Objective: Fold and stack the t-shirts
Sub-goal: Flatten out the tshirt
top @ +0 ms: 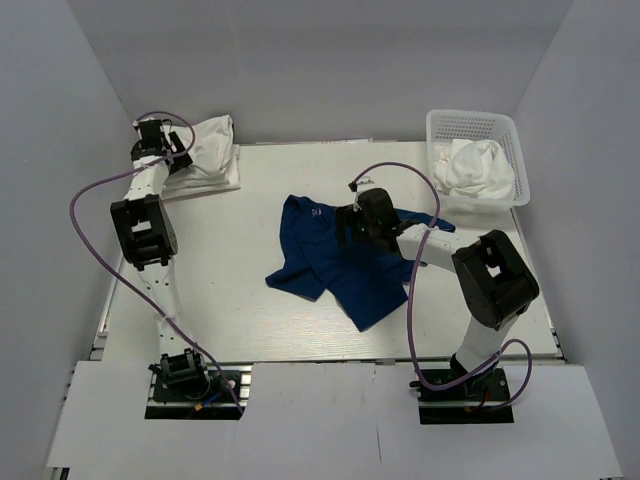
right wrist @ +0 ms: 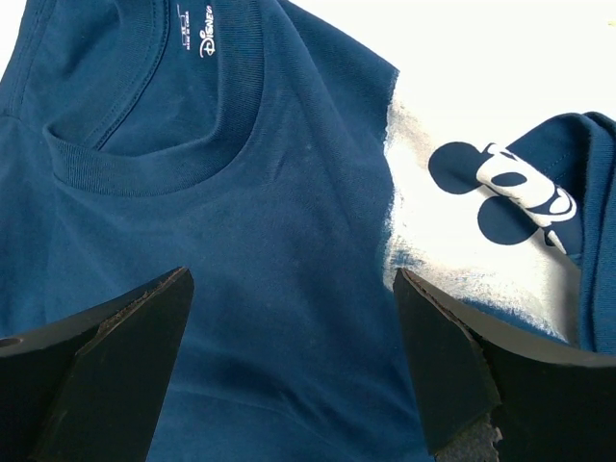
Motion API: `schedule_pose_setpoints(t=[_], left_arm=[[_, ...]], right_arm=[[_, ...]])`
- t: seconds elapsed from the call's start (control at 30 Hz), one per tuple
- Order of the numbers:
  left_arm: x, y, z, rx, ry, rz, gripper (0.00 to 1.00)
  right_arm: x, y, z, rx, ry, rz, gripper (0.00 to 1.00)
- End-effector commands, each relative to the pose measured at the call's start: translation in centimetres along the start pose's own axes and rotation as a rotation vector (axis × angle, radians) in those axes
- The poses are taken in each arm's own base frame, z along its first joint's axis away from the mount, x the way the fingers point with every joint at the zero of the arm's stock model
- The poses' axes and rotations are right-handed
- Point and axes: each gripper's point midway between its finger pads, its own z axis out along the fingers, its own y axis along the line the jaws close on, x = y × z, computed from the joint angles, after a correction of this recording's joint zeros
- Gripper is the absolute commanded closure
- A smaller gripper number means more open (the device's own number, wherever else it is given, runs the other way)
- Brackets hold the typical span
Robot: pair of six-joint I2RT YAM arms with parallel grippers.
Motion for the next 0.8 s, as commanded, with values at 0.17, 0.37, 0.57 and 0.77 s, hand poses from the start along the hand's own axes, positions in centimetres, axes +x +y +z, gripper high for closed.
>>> schedule_pose_setpoints(t=[0.17,0.37,0.57,0.77], left_arm=[[5.5,4.8,3.7,-0.099,0.170,0.023,0.00],[4.7,3.0,1.0,-0.011,0.147,0.028,0.00],[-0.7,0.5,-5.8,0.072,0.042,-0.017,0.00],[-5.9,-4.9,-17.2,0.351,-0.041,-0.065,0.00]], right_arm=[[-1.5,0.0,0.1,0.004,-0.035,-0.004,0.10],[-2.3,0.4,0.1,-0.011,-0.049,-0.008,0.10],[-5.7,1.1,-1.8,-0.029,-0.125,-0.023,0.10],[-6.5,1.5,-4.4,-0.044,-0.136,0.002,0.10]])
